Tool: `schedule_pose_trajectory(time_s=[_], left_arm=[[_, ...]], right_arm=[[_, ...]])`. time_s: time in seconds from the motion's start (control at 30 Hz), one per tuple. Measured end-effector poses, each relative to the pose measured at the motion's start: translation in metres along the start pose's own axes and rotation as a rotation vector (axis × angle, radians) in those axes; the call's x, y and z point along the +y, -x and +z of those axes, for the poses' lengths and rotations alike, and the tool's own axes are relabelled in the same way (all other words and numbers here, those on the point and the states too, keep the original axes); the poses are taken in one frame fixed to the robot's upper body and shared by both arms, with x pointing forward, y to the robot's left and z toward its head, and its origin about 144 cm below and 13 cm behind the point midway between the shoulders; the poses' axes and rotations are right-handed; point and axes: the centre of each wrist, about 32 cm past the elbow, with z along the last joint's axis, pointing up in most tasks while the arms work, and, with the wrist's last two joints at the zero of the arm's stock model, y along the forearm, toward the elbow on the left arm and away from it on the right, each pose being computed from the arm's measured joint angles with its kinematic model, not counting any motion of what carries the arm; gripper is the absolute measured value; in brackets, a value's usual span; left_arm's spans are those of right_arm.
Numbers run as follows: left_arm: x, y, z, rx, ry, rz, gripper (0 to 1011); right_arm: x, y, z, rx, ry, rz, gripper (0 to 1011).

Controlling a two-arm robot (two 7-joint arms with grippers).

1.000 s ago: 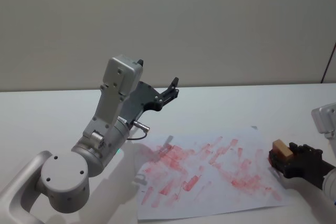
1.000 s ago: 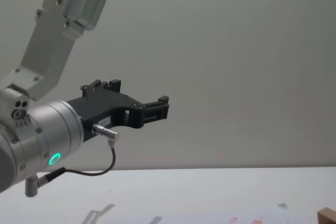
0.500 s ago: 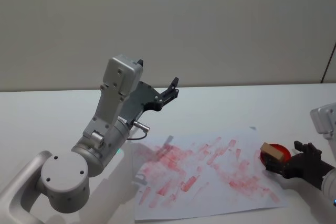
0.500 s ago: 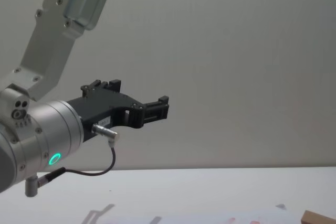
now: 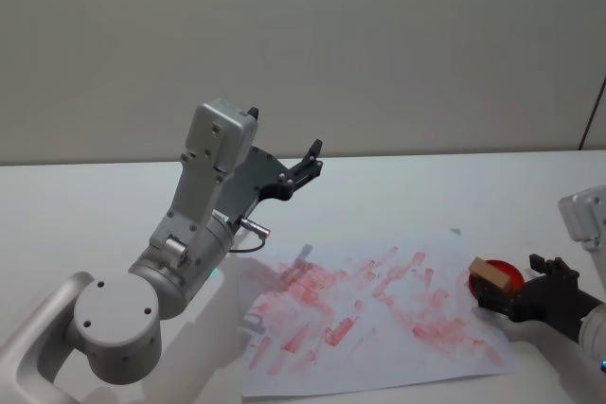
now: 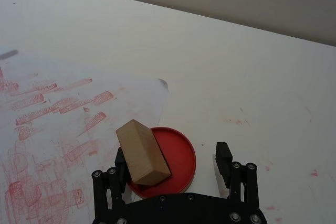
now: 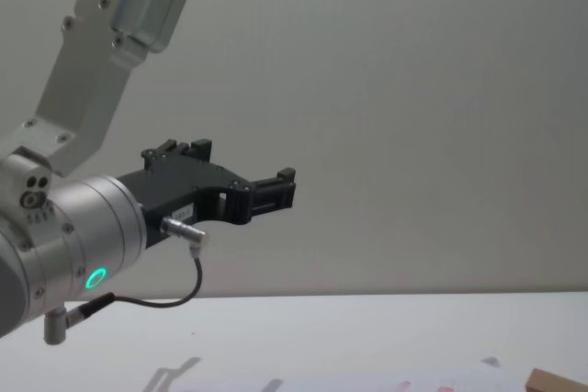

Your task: Use the one hand to pick up the stamp and affix it onto the A4 paper.

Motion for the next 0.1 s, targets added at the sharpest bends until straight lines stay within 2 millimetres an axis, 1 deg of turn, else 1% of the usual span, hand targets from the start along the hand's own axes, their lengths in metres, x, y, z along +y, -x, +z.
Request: schedule_pose_trajectory(time_s=[0.1], left_arm=[[0.0,0.0,0.0,0.0,0.0,0.0,1001]], right_arm=[[0.0,0.0,0.0,0.0,0.0,0.0,1001]])
